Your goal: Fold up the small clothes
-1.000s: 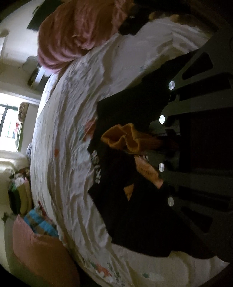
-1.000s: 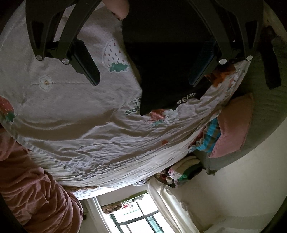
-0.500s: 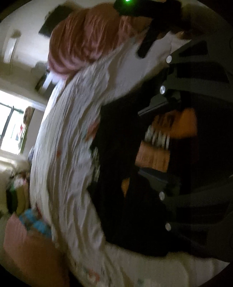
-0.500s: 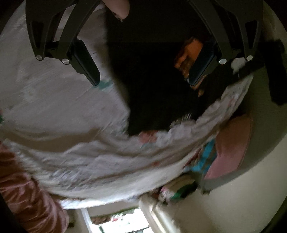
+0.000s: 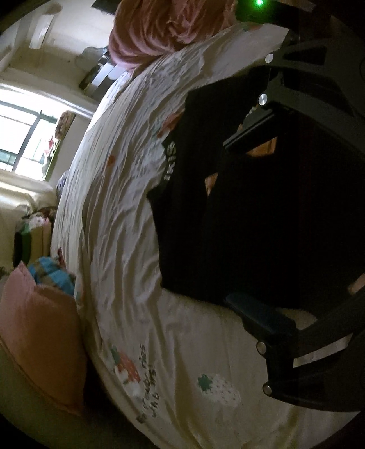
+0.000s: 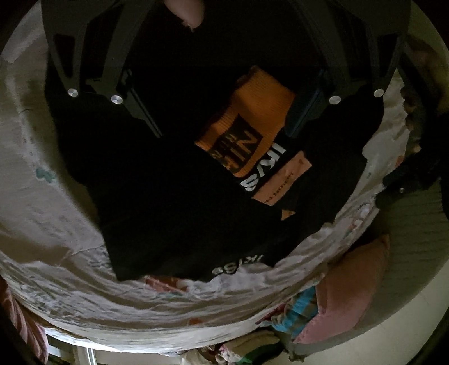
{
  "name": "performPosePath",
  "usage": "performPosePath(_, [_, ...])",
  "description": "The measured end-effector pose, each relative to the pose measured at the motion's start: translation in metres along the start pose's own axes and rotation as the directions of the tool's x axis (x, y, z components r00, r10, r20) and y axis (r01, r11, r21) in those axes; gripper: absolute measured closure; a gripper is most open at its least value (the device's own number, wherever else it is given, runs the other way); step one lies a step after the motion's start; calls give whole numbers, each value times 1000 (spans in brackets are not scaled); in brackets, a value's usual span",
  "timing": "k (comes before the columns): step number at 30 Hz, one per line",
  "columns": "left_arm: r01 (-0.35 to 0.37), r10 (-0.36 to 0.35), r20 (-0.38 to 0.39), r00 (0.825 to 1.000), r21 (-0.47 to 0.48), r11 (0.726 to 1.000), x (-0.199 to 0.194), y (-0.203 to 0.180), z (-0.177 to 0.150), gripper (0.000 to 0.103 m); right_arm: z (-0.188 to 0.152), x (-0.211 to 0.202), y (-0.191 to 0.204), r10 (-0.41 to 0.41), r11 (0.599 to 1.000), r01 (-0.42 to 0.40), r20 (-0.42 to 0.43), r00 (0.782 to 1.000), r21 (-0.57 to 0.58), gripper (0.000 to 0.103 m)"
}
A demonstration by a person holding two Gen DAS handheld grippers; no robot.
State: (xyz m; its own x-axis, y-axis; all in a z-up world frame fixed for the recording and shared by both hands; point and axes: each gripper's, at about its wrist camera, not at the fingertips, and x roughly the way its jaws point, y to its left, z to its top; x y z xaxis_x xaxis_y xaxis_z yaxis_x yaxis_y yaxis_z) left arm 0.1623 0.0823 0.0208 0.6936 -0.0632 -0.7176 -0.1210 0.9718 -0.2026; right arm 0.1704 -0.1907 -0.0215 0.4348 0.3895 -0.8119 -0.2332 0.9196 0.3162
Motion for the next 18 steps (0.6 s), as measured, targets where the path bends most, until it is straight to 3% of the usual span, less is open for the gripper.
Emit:
performPosePath(6, [-53, 54, 21, 998, -27, 998, -8, 24, 1, 10, 1, 15, 1, -23, 999, 24, -4, 1000, 42, 48])
performPosePath(9, [-80, 81, 36, 996, -30, 996, -12, 31, 0, 10, 2, 16, 2, -12, 999, 12, 11, 1000, 34, 74])
performPosePath(10, [-84, 85, 36, 996, -32, 996, -13, 33, 0, 10, 2, 14, 3, -5, 1000, 5, 23, 1000, 26, 89])
performPosePath(18, [-93, 95, 28, 995, -67, 993, -13, 49, 0, 10, 30, -22, 35, 12, 983, 21, 176, 984, -181, 95])
